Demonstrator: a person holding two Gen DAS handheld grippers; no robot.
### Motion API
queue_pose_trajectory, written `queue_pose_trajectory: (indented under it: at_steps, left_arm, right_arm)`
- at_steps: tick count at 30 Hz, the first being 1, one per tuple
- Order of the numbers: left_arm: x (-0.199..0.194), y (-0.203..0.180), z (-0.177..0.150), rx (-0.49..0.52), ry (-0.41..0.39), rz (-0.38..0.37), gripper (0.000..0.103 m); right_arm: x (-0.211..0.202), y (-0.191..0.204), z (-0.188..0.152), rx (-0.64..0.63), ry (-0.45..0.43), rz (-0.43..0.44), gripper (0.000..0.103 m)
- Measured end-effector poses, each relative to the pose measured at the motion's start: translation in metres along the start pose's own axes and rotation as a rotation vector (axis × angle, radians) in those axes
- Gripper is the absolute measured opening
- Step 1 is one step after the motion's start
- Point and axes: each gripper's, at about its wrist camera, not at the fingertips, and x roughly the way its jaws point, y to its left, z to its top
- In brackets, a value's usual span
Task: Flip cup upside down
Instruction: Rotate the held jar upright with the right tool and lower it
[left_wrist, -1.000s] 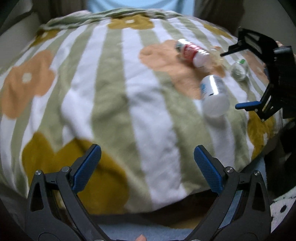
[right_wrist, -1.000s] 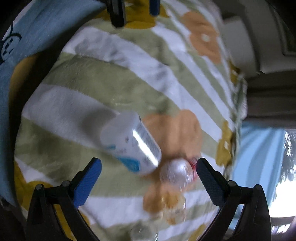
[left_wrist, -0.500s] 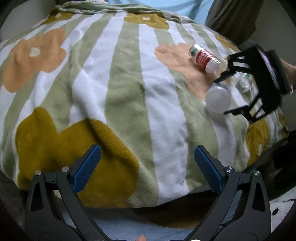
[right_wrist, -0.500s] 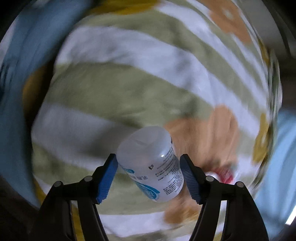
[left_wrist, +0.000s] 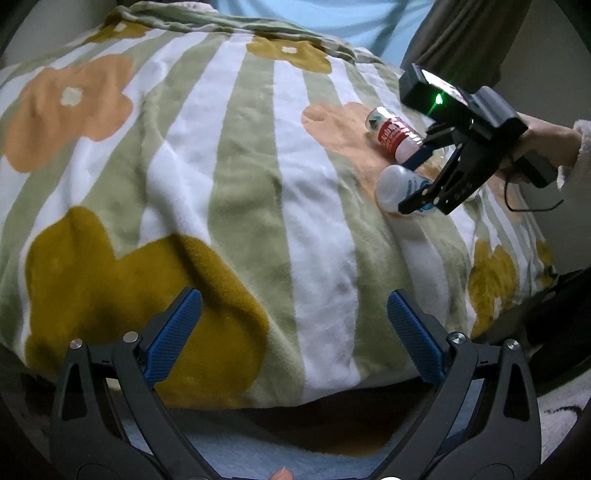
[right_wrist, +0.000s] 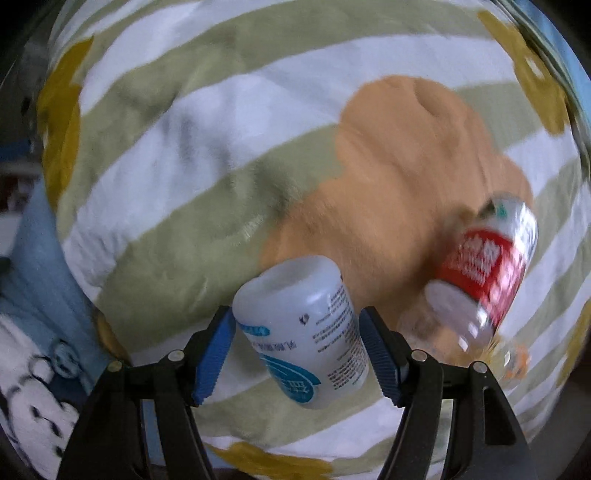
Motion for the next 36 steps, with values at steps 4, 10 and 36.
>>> queue_pose_trajectory:
  at_steps: [4,10,36]
  left_arm:
    - [-0.003,0.002,-0.002,-0.003,-0.012,-0.002,0.1]
    - [-0.005,0.006,-0.004,-0.01,-0.017,-0.017,0.1]
    - [-0.014,-0.007,0.013,0.004,-0.068,-0.046,0.1]
  right_arm:
    - [0.004,0.023,0.009,-0.177,0.033,-0.123,0.065]
    - [0.011,0.039,0.011,-0.302,0.09,-0.185,0.066]
    - [-0.055,0.013,-0.094,0.476,-0.751,0.106,0.058]
